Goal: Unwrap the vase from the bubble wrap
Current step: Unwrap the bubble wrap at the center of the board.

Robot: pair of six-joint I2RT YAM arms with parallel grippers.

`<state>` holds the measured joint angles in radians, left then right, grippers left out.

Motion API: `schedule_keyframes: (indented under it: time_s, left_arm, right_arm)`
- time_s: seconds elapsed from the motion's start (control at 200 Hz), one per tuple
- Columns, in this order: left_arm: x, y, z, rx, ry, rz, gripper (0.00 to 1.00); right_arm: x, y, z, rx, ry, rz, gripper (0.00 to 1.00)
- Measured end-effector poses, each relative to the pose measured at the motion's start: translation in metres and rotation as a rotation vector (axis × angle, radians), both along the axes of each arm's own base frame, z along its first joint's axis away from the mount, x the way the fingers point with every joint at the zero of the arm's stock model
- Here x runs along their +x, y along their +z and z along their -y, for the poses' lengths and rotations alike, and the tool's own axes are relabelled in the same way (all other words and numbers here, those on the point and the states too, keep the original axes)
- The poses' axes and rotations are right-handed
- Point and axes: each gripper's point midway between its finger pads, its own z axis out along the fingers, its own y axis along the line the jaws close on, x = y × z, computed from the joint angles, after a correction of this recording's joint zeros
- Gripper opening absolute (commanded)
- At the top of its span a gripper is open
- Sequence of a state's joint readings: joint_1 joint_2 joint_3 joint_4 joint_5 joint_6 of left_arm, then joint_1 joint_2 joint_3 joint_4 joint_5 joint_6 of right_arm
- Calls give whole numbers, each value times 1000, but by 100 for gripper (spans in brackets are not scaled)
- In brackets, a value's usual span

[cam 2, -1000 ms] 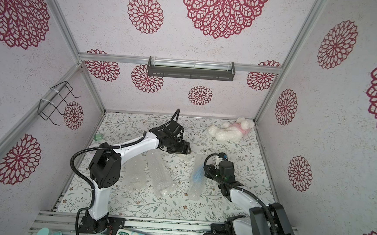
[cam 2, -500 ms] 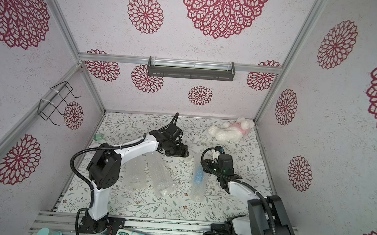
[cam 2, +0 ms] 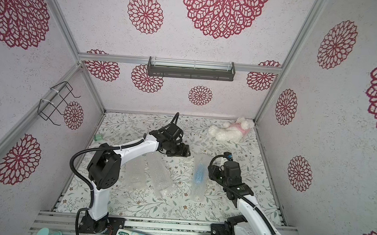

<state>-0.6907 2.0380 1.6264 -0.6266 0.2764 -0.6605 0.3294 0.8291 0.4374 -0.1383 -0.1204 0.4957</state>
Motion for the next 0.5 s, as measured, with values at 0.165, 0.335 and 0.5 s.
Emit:
schedule_keyframes:
  time_s: [0.165,0.335,0.5]
  left_arm:
    - [-7,14,-7,-42,-10,-49,84]
    - [-1,61,-21,-123,-11,-11,87]
    - [0,92,-36,-175,-9,46,90]
  right_arm:
    - [-26,8,-17,-63,71,20,55]
    - [-42,3,-38,-156,153,7,57]
    - [-56,-7,-68,-299,261,-17,59]
